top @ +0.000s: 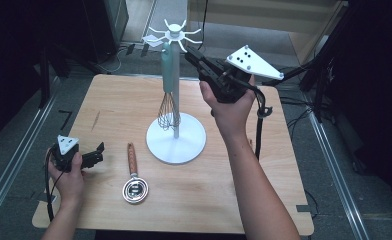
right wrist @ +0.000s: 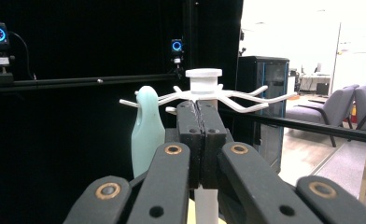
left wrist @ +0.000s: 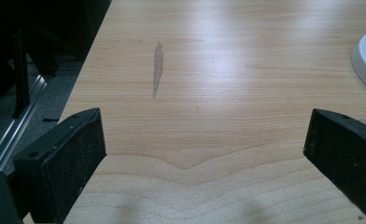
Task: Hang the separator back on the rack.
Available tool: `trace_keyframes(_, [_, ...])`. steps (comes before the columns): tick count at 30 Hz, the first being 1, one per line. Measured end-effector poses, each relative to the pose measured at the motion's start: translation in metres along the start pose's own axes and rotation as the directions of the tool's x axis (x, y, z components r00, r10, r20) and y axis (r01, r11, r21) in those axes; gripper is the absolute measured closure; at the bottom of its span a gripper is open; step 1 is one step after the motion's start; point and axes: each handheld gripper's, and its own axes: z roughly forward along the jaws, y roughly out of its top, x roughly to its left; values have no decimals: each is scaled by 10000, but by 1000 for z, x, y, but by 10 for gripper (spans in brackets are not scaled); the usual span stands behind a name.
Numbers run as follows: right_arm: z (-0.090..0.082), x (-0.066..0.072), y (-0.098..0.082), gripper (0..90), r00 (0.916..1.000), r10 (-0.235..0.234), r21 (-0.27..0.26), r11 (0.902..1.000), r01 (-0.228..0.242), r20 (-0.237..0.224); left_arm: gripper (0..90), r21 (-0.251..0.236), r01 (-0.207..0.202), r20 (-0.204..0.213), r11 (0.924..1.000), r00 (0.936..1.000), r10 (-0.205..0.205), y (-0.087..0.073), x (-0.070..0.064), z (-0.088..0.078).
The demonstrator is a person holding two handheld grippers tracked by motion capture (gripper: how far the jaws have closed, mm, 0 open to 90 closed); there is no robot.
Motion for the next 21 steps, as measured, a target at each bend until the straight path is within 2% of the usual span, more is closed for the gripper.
trace_keyframes(10, [1, 4, -1, 900, 9999, -80, 31, 10000, 80, -142, 0, -1, -1, 0, 10000, 10000, 1, 0, 0, 0])
trace_keyframes(16, [0, 3, -1, 900, 9999, -148, 148, 9998, 148, 54, 0, 5, 3, 8, 10000, 10000, -3, 0, 0, 0])
trace_keyframes(17, [0, 3, -1, 869, 9998, -148, 193, 9997, 146, 96, 0, 5, 4, 10, 10000, 10000, -4, 0, 0, 0])
trace_keyframes(21, [-3, 7, -1, 812, 9972, -601, 352, 9977, 585, 455, 0, -2, 9, 2, 10000, 10000, -9, 0, 0, 0])
